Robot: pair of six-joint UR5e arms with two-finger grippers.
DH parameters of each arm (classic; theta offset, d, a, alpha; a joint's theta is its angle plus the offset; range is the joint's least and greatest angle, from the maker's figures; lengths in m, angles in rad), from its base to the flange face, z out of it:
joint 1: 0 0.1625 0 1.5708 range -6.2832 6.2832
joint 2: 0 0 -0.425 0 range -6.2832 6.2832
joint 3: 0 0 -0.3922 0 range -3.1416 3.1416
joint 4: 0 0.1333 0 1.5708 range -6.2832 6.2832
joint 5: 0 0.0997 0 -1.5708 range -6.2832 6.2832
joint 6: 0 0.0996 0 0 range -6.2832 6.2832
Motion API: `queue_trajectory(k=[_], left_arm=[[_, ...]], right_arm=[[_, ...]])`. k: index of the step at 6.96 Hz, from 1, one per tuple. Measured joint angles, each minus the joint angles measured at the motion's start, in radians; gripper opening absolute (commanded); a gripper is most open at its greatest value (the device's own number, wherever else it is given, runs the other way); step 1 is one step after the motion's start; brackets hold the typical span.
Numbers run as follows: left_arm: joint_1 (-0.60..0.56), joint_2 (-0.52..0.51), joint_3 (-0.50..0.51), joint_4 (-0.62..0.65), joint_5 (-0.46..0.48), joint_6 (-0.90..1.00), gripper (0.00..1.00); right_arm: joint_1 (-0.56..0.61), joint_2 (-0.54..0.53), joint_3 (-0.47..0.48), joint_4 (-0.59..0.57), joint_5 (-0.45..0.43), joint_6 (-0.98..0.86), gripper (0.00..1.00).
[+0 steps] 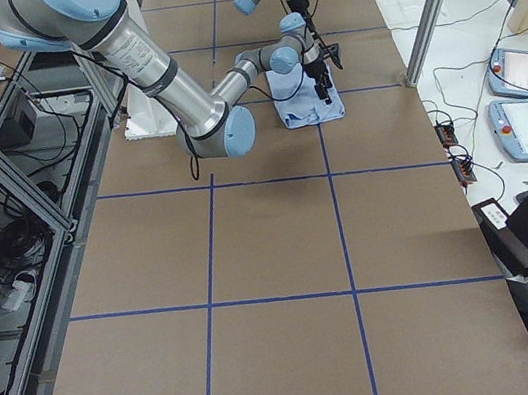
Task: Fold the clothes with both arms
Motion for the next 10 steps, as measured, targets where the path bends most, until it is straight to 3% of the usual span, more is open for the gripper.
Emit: queue_trajectory(k=[2, 6, 10], left_arm=[[0.0, 0.003, -0.001, -0.001, -0.001, -0.004, 1.0], [0.002, 0.004, 0.0, -0.003, -0.001, -0.007, 1.0], [0.006, 0.005, -0.001, -0.014, 0.0, -0.033, 1.0]], right_arm=[[-0.033, -0.041, 0.013, -0.038, -0.03, -0.169, 1.0], [-0.066, -0.061, 0.067, -0.161, -0.029, -0.284, 1.0], [0.027, -0.077, 0.039, -0.16, -0.056, -0.453, 1.0]])
